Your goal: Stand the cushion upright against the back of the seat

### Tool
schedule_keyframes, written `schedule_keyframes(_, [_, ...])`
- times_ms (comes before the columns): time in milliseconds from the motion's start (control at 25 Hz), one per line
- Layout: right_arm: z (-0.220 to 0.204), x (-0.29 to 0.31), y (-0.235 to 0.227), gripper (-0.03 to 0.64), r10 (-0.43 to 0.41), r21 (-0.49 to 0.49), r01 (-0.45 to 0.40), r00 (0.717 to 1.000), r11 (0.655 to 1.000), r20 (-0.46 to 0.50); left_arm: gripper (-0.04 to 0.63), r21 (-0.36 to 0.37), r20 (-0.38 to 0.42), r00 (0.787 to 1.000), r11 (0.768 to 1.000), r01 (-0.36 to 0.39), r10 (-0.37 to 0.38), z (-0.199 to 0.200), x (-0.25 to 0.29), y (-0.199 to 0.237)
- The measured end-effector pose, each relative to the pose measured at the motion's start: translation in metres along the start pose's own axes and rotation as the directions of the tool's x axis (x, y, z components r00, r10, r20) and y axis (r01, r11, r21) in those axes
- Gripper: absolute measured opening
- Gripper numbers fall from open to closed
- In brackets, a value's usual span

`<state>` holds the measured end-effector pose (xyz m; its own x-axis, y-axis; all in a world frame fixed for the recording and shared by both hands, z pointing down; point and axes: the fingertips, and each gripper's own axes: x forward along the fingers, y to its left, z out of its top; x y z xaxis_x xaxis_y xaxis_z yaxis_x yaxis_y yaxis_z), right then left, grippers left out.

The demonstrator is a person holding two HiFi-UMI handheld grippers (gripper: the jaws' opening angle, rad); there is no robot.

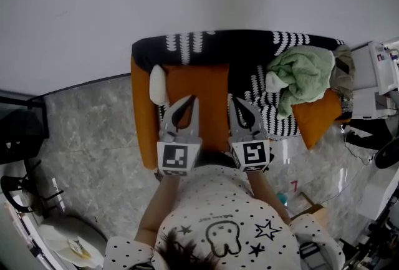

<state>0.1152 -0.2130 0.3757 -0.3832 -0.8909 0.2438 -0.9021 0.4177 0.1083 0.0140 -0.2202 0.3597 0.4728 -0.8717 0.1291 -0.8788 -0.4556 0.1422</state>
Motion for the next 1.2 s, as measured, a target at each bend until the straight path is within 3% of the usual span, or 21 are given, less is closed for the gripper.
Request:
schedule_keyframes(280, [0.002, 0.012, -0.009, -0.005, 0.024, -0.009, -0.024, 0.999, 1.0, 0.026, -0.005, 0.011, 0.01, 0.999, 0.999, -0.045, 0.045, -0.002, 0.0, 0.008])
schedule_keyframes(440, [-0.001, 0.018, 0.002, -0.005, 0.064, -0.013, -0.064, 0.998, 0.998, 0.02, -0.006, 0.005, -0.029, 0.995, 0.995, -0.1, 0.101, -0.018, -0.002, 0.027])
schedule_keyframes(680, [-0.014, 0.02, 0.013, -0.005, 0.09, 0.011, -0.09, 0.996, 0.996, -0.007, -0.004, -0.003, -0.05, 0.991, 0.992, -0.126, 0.126, -0.047, 0.015, 0.052])
schedule_keyframes(720, [-0.018, 0.02, 0.013, -0.005, 0.094, 0.015, -0.094, 0.995, 0.995, -0.015, 0.005, -0.01, -0.056, 0.991, 0.992, -0.125, 0.124, -0.055, 0.02, 0.056])
schedule_keyframes(800, [-0.026, 0.023, 0.013, -0.005, 0.1, 0.022, -0.1, 0.995, 0.995, -0.028, 0.133, -0.027, -0.062, 0.991, 0.992, -0.12, 0.118, -0.071, 0.033, 0.064])
schedule_keyframes(840, [-0.029, 0.025, 0.012, -0.005, 0.102, 0.028, -0.101, 0.994, 0.994, -0.029, 0.146, -0.035, -0.059, 0.991, 0.992, -0.121, 0.118, -0.079, 0.04, 0.069])
schedule_keyframes(1200, [-0.072, 0.036, 0.01, -0.005, 0.084, 0.079, -0.08, 0.995, 0.994, -0.049, 0.146, -0.069, -0.103, 0.971, 0.973, -0.221, 0.214, -0.157, 0.086, 0.127])
